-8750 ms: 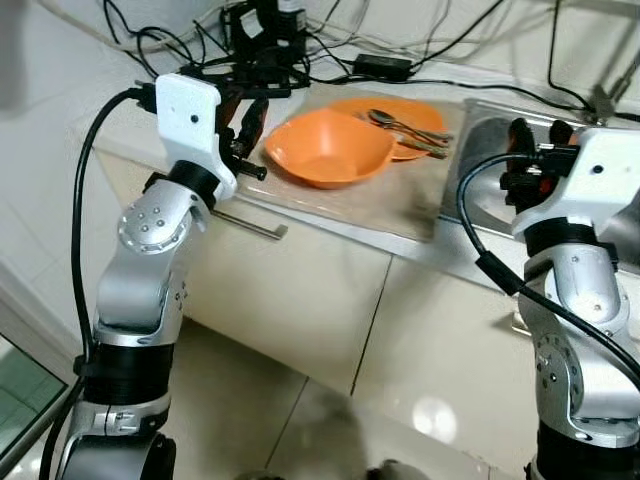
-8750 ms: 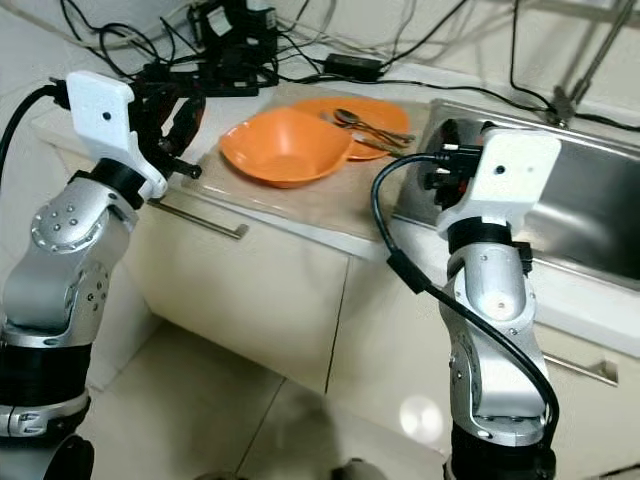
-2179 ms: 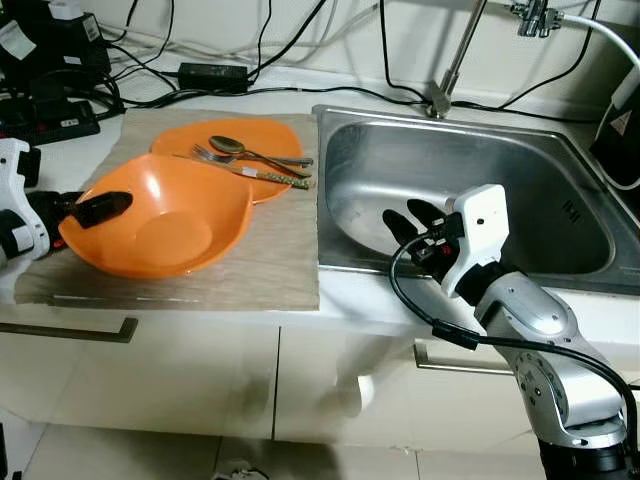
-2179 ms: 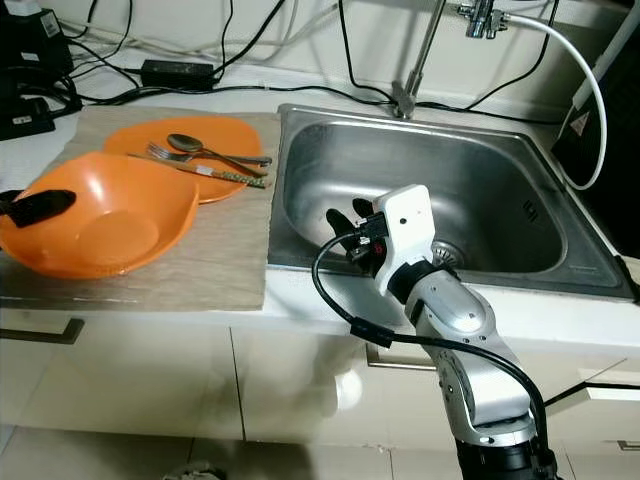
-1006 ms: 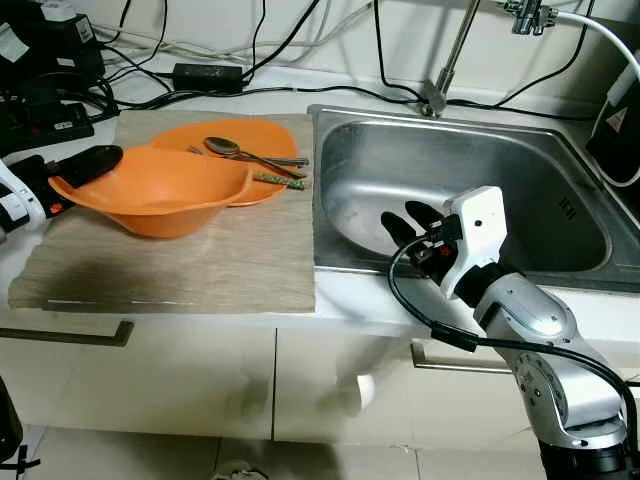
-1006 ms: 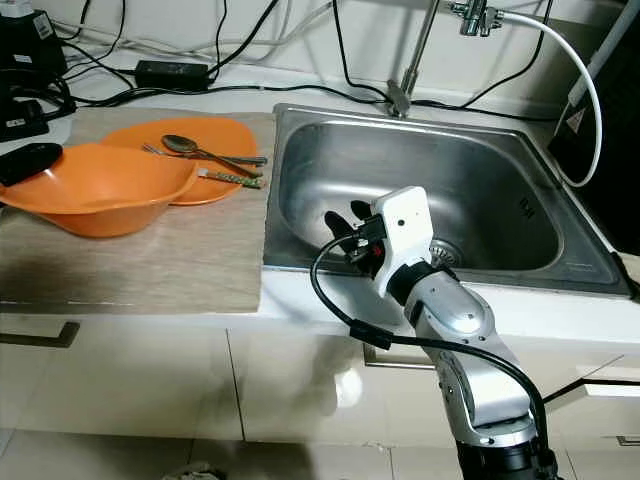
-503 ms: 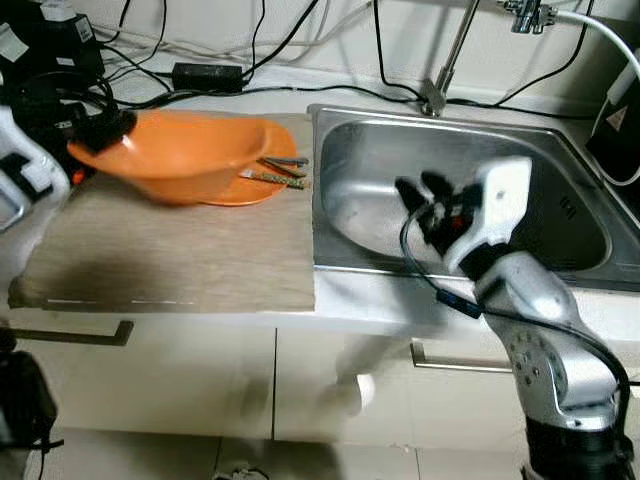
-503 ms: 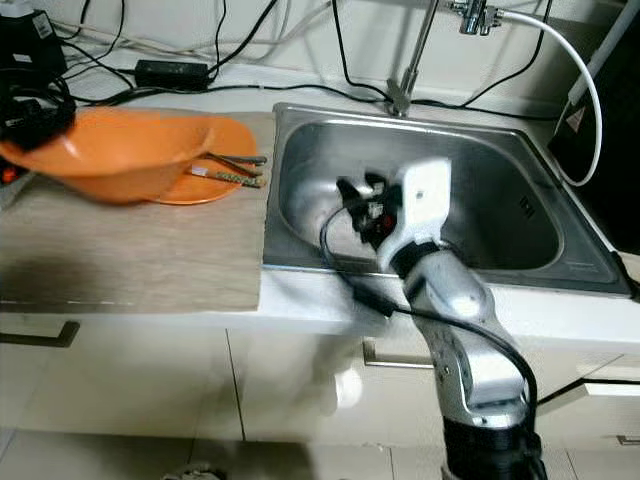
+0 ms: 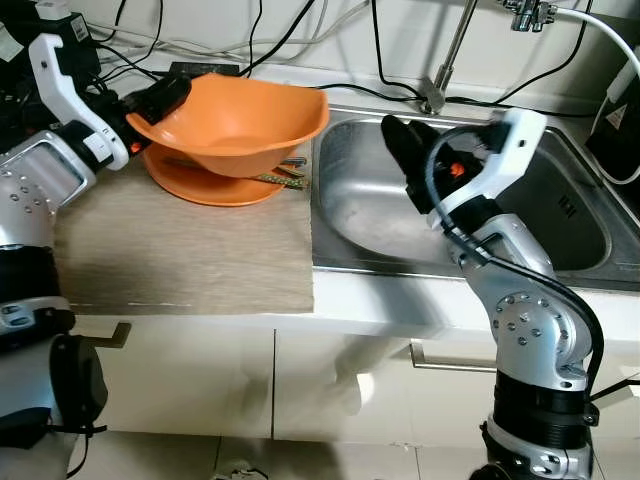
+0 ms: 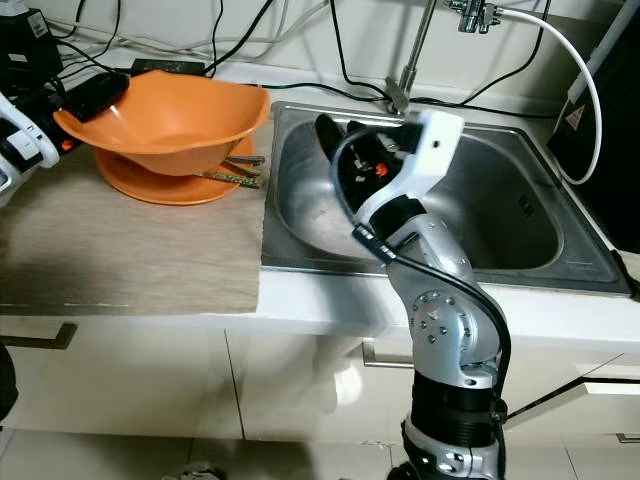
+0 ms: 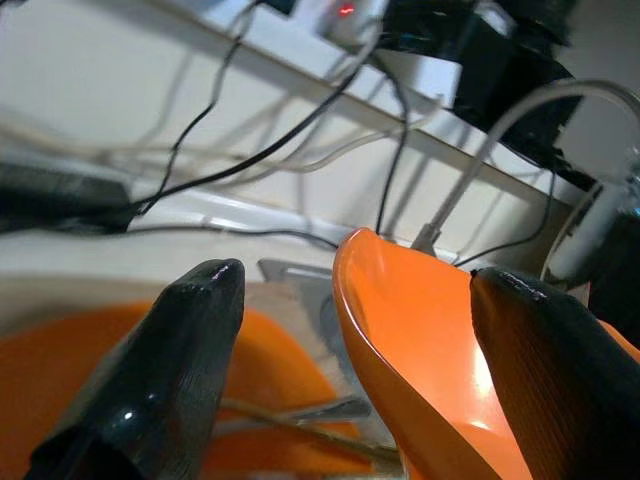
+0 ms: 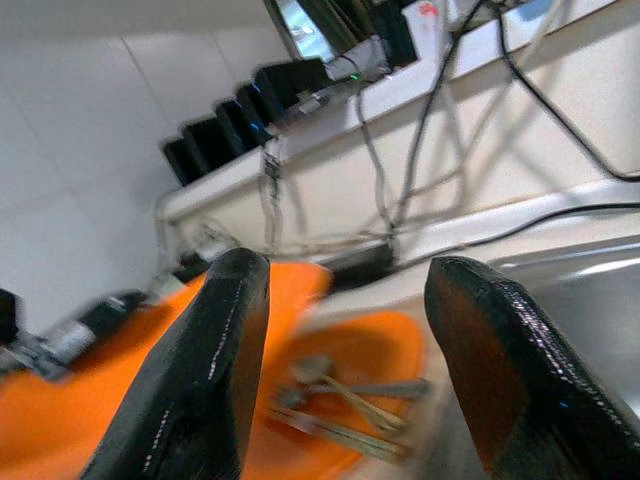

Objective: Kitchen organization

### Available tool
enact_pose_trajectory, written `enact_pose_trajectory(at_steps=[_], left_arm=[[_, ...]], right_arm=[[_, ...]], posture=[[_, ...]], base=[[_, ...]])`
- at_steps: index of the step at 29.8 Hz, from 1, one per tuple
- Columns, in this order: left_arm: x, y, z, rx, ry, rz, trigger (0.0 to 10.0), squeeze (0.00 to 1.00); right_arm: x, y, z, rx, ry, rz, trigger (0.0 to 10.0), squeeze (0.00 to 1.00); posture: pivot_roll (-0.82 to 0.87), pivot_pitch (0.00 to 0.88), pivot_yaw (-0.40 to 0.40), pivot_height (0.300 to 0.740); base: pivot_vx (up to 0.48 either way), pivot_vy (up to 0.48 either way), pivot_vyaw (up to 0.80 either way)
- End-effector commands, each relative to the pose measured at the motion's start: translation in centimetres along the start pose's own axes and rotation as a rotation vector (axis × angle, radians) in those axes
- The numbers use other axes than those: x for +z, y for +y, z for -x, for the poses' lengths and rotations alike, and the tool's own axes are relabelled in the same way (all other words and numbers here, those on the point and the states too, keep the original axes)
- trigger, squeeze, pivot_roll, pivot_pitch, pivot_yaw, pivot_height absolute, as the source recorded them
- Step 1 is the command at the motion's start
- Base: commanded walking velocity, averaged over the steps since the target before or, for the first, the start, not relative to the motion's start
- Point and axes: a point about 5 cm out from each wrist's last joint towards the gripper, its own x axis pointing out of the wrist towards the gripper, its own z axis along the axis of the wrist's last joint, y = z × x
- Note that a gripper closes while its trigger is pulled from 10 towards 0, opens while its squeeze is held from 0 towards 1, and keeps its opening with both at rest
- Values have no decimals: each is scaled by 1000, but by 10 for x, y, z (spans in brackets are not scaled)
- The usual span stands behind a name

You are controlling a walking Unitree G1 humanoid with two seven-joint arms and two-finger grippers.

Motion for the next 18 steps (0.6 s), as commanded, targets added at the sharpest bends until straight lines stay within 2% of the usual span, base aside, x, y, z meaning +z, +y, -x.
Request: enact_pose_trajectory(at_steps=[1,9,11,12,13,14,15,16,17,18], left_arm=[[8,-14,-7,-41,-65,-90,0,0],[15,-22,-9,-58,-145,-153,0,0],[20,-31,-10,-88,-198,-193,0,0],[20,-31,-10,-88,-198,-193,0,0],[23,-36,-9,-109,-225,-213,0,0],[23,-36,-9,-109,-225,-213,0,0],[25,-43,-9,-146,-252,-269,0,0],[25,-46,-10,-161,-254,-293,0,0],[25,-46,-10,-161,-254,-293,0,0],[24,-50,-10,-179,-255,-311,0,0]], right_arm=[[6,-5,0,-13,-10,-90,10000,1000],[5,-9,2,-5,31,-187,10000,1000],[-4,-12,4,-30,104,-222,10000,1000],[-4,-12,4,-30,104,-222,10000,1000],[-11,-15,6,-53,163,-246,10000,1000],[-11,-15,6,-53,163,-246,10000,1000],[-17,-14,7,-38,209,-308,10000,1000],[-17,-11,7,-13,209,-343,10000,1000],[-17,-11,7,-13,209,-343,10000,1000],[-17,-9,7,6,203,-366,10000,616]], posture=[[30,11,-65,740],[25,8,-64,740],[25,5,-68,740],[25,5,-68,740],[26,8,-69,740],[26,8,-69,740],[27,14,-72,740],[28,15,-73,740],[28,15,-73,740],[28,15,-73,740]], base=[[0,0,0],[0,0,0],[0,0,0],[0,0,0],[0,0,0],[0,0,0],[0,0,0],[0,0,0],[0,0,0],[0,0,0]])
